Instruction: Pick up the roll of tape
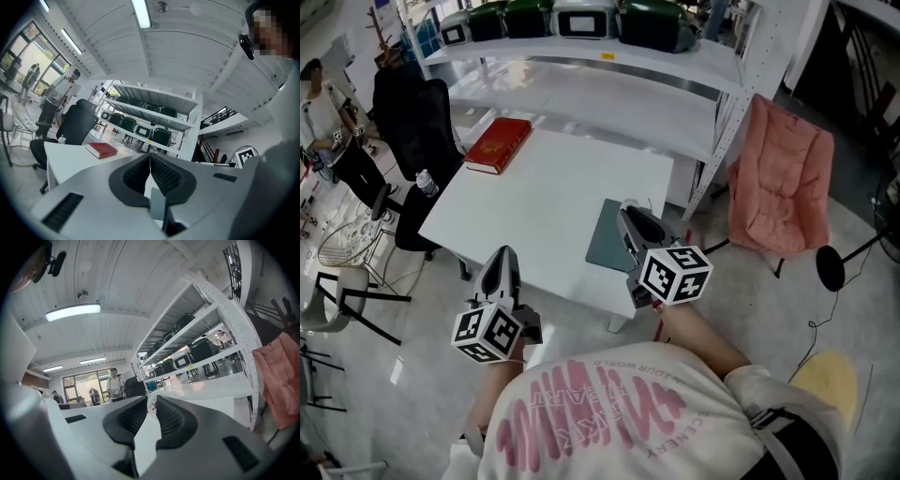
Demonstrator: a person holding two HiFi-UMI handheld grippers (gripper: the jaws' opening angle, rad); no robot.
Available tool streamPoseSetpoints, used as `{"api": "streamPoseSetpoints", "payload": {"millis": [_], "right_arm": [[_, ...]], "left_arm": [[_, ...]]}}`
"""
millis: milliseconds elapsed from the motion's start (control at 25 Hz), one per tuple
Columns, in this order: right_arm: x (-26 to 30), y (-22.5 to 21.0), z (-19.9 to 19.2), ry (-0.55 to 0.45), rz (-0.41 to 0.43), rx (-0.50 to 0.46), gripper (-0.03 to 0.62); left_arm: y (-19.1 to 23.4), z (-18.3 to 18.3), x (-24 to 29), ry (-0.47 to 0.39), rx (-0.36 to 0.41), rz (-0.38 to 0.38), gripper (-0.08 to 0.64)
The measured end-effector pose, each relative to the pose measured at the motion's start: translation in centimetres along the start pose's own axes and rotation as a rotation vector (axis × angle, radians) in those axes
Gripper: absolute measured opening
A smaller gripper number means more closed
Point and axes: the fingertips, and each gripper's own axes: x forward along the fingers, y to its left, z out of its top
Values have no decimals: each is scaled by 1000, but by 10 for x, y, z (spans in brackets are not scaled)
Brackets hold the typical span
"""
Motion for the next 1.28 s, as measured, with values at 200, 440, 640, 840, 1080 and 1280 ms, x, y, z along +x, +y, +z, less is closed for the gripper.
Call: {"api": "streamPoseSetpoints", "payload": {"millis": [200,440,640,840,1080,1280], "right_arm": [[-17,19,-9,1,-21,-10,75],[-40,34,-22,18,-39,-29,75],[-61,42,-30,25,-52,-44,75],[-74,49,-33,32,-63,-59,75],[-82,57,-35,37,-63,-87,75],[-84,60,-34,32,-71,-80,75]], "left_arm": [[-2,0,-18,12,-2,-28,25],[-6,-3,-42,15,-7,-46,25],[-13,-9,-59,16,-15,-56,25],[-19,-7,-71,16,-17,-69,25],[-20,-9,-80,18,-20,-74,25],[-20,-7,-84,17,-16,-82,25]]}}
